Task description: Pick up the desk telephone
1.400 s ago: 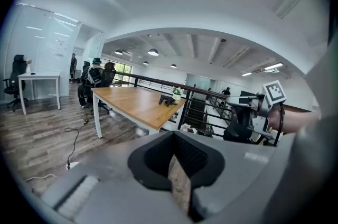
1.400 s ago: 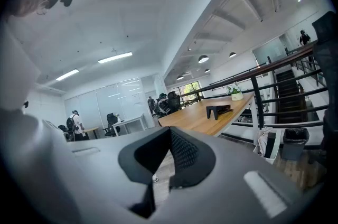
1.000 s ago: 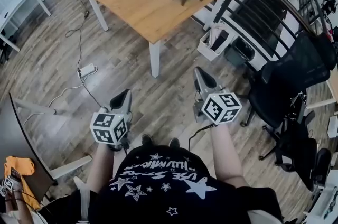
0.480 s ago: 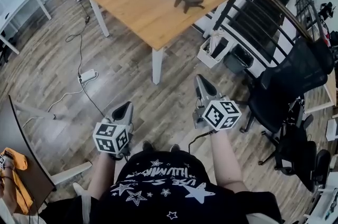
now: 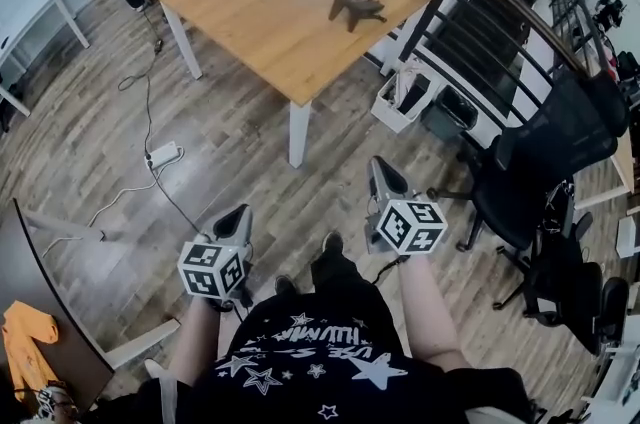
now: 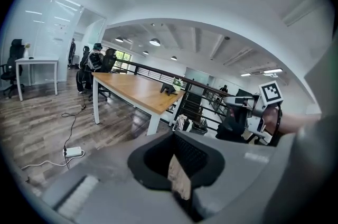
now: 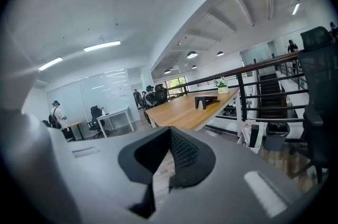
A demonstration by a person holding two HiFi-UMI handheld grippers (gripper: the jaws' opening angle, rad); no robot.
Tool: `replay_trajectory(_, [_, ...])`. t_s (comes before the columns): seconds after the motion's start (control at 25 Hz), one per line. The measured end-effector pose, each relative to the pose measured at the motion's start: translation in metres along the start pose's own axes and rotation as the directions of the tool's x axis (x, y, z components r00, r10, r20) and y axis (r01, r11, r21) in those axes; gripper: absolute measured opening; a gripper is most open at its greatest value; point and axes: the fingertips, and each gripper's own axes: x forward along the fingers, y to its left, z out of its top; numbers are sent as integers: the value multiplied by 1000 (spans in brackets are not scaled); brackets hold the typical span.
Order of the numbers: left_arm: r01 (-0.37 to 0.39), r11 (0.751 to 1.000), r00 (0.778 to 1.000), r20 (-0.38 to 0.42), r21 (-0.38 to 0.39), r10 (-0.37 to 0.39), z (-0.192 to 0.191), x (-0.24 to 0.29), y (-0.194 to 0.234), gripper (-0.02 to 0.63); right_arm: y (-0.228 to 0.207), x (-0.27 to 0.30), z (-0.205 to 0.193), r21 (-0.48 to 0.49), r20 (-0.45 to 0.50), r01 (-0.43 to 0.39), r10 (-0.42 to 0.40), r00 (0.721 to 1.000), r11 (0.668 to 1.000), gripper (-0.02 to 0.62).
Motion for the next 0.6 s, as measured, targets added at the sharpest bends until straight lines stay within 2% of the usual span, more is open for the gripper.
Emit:
replay_trajectory(0.24, [-14, 1000, 1000, -16, 3, 14, 18, 34, 10, 2, -35, 47, -7, 62, -49, 75, -72, 996, 995, 2])
replay_trajectory(0.6, [-36, 999, 999, -22, 3, 36, 76, 123, 24, 2, -82, 148, 38, 67, -56, 30, -27, 998, 997, 2])
